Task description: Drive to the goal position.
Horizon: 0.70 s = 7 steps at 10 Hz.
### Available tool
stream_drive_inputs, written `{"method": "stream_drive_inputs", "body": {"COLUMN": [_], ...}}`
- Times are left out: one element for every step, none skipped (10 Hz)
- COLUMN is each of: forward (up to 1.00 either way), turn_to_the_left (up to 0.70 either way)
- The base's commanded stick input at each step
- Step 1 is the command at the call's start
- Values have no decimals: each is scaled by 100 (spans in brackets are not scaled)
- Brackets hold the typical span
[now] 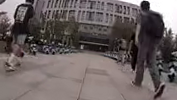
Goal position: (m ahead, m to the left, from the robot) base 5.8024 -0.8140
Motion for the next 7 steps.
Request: {"method": "stream_drive_inputs", "body": {"forward": [70,70,70,70,70,70,70], "turn_to_the_left": [0,0,0,0,0,0,0]}}
